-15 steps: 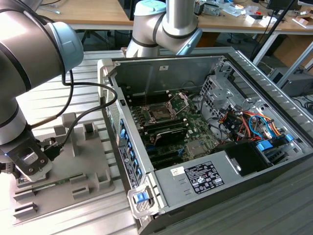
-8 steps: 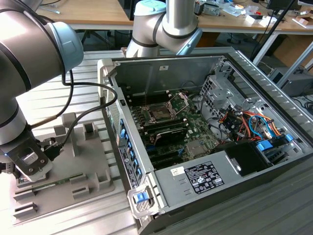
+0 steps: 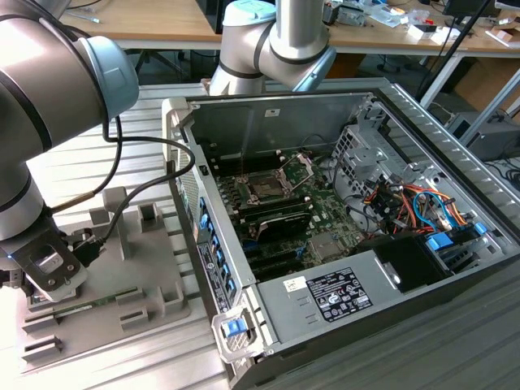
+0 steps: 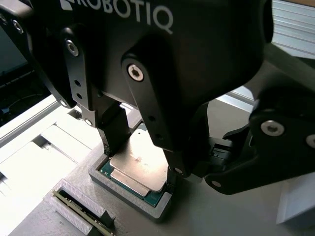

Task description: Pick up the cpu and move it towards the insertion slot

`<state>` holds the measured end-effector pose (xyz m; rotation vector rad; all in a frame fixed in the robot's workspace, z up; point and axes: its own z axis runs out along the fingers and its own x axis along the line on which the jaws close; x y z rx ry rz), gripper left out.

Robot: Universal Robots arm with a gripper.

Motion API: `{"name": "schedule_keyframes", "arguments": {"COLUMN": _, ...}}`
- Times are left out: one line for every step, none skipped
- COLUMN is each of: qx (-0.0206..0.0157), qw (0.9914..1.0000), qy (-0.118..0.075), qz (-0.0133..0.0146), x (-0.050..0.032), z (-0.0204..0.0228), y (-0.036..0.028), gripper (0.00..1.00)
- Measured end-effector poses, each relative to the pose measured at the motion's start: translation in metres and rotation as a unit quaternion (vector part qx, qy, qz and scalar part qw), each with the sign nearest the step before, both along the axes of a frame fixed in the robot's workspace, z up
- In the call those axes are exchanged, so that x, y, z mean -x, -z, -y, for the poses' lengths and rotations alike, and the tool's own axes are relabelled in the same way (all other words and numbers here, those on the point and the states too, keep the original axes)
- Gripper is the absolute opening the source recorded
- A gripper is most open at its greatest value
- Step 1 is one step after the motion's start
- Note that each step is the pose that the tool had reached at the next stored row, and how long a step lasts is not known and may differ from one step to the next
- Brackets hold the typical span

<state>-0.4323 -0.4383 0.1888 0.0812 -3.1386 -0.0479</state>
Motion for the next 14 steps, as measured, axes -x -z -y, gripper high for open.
{"name": "schedule_keyframes", "arguments": {"qx": 0.0000, "qw": 1.00000, "qy": 0.000, "qz": 0.0000, "x": 0.0000, "z": 0.0000, "y": 0.0000, "gripper": 0.55}}
{"name": "schedule_keyframes", "arguments": {"qx": 0.0000, "qw": 1.00000, "qy": 0.000, "qz": 0.0000, "x": 0.0000, "z": 0.0000, "y": 0.0000, "gripper": 0.55}}
{"name": "schedule_keyframes", "arguments": {"qx": 0.0000, "qw": 1.00000, "qy": 0.000, "qz": 0.0000, "x": 0.0000, "z": 0.0000, "y": 0.0000, "gripper": 0.55}}
{"name": "schedule_keyframes", "arguments": {"qx": 0.0000, "qw": 1.00000, "qy": 0.000, "qz": 0.0000, "x": 0.0000, "z": 0.0000, "y": 0.0000, "gripper": 0.55}}
{"name": "schedule_keyframes", "arguments": {"qx": 0.0000, "qw": 1.00000, "qy": 0.000, "qz": 0.0000, "x": 0.0000, "z": 0.0000, "y": 0.0000, "gripper": 0.55}}
{"name": "schedule_keyframes", "arguments": {"qx": 0.0000, "qw": 1.00000, "qy": 0.000, "qz": 0.0000, "x": 0.0000, "z": 0.0000, "y": 0.0000, "gripper": 0.55}}
{"name": "schedule_keyframes", "arguments": {"qx": 0.0000, "qw": 1.00000, "qy": 0.000, "qz": 0.0000, "x": 0.0000, "z": 0.0000, "y": 0.0000, "gripper": 0.55}}
{"name": "schedule_keyframes", "arguments": {"qx": -0.0001, "qw": 1.00000, "qy": 0.000, "qz": 0.0002, "x": -0.0001, "z": 0.0000, "y": 0.0000, "gripper": 0.55}}
{"name": "schedule_keyframes", "arguments": {"qx": -0.0002, "qw": 1.00000, "qy": 0.000, "qz": 0.0002, "x": -0.0001, "z": -0.0001, "y": -0.0001, "gripper": 0.55}}
{"name": "schedule_keyframes", "arguments": {"qx": -0.0001, "qw": 1.00000, "qy": 0.000, "qz": 0.0002, "x": -0.0001, "z": -0.0001, "y": -0.0005, "gripper": 0.55}}
{"name": "schedule_keyframes", "arguments": {"qx": 0.0000, "qw": 1.00000, "qy": 0.000, "qz": 0.0000, "x": 0.0000, "z": 0.0000, "y": -0.0009, "gripper": 0.55}}
{"name": "schedule_keyframes", "arguments": {"qx": 0.0000, "qw": 1.00000, "qy": 0.000, "qz": 0.0001, "x": 0.0000, "z": 0.0000, "y": -0.0010, "gripper": 0.55}}
{"name": "schedule_keyframes", "arguments": {"qx": -0.0001, "qw": 1.00000, "qy": 0.000, "qz": 0.0001, "x": 0.0000, "z": 0.0000, "y": -0.0011, "gripper": 0.55}}
{"name": "schedule_keyframes", "arguments": {"qx": 0.0000, "qw": 1.00000, "qy": 0.000, "qz": 0.0001, "x": -0.0001, "z": 0.0000, "y": -0.0013, "gripper": 0.55}}
